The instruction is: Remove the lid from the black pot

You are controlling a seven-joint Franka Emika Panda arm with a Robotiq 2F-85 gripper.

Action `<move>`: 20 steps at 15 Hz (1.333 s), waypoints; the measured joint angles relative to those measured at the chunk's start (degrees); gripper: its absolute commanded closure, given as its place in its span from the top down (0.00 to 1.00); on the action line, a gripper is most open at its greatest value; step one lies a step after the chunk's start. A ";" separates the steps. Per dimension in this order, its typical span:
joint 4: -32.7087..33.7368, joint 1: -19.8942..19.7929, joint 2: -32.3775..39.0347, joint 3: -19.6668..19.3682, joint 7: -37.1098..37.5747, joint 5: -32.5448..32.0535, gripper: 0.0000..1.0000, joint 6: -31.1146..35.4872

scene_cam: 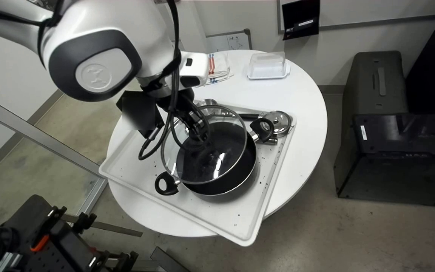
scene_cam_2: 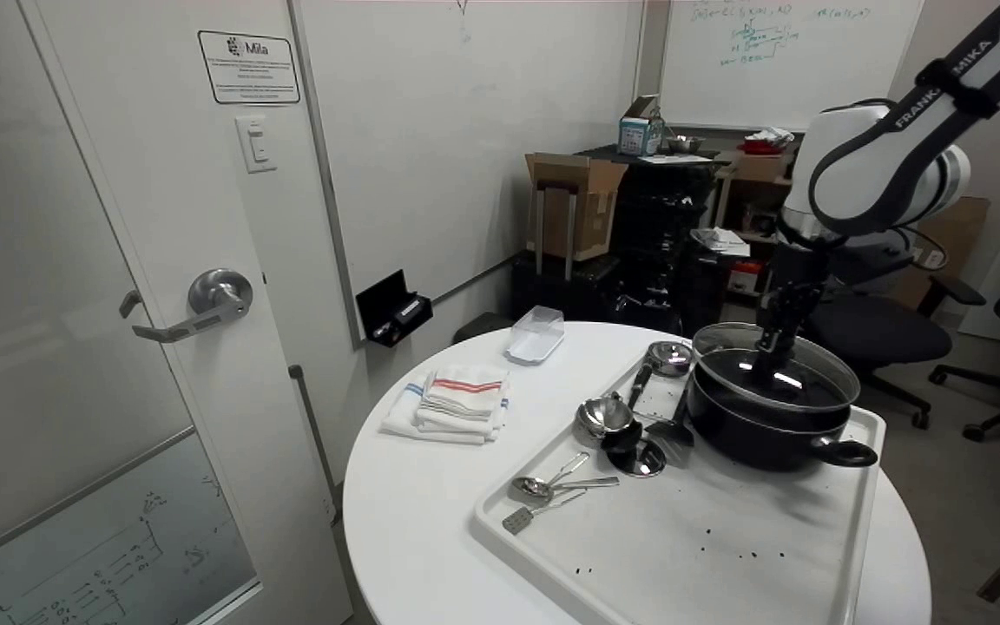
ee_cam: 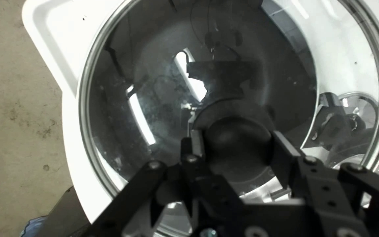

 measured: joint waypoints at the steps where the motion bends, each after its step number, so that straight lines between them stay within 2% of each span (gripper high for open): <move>1: -0.80 0.27 -0.91 0.23 0.00 -0.54 0.25 -0.03; 8: -6.56 5.42 -4.26 1.03 0.42 -7.56 0.25 0.53; 20: -15.19 21.60 -4.78 2.08 8.64 -20.50 0.25 7.86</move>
